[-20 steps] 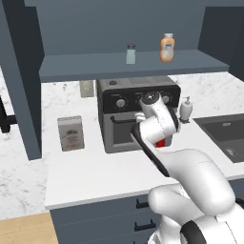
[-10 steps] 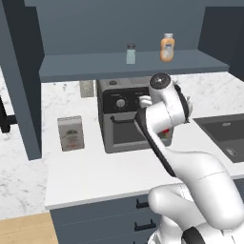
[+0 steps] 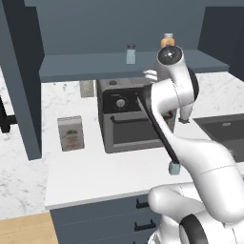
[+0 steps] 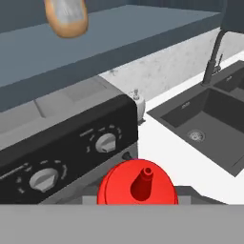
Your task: Put the shaker and condiment bottle from the counter next to their counterparts in the cabinet.
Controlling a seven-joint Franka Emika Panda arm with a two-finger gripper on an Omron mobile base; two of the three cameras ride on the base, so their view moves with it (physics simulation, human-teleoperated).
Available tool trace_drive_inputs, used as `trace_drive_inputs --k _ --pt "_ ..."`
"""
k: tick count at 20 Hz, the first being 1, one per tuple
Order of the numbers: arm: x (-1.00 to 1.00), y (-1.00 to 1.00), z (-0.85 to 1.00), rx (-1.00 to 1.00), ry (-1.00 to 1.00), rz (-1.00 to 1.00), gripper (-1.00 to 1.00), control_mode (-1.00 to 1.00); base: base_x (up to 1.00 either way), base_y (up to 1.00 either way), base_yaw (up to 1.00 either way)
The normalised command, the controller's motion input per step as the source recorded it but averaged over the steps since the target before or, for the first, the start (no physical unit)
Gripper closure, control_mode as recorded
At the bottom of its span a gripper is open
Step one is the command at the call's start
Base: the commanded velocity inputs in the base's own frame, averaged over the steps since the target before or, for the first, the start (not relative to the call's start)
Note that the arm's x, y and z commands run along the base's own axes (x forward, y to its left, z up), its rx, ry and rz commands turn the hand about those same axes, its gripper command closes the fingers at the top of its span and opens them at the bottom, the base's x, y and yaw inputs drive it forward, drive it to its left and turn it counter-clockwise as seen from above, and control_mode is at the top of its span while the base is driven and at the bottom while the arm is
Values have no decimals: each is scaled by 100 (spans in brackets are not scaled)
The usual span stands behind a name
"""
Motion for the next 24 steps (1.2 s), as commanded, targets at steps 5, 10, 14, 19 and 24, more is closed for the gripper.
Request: trace_drive_inputs --k 5,10,14,19,24 --pt "0 -10 97 0 -12 0 100 -100 0 0 0" --pt "0 -17 83 0 -3 0 100 -100 0 0 0" --pt "0 -15 43 0 -1 0 100 -100 0 0 0" --pt "16 -15 2 0 -4 4 100 -100 0 0 0" --pt "36 -14 1 0 -4 7 100 -100 0 0 0"
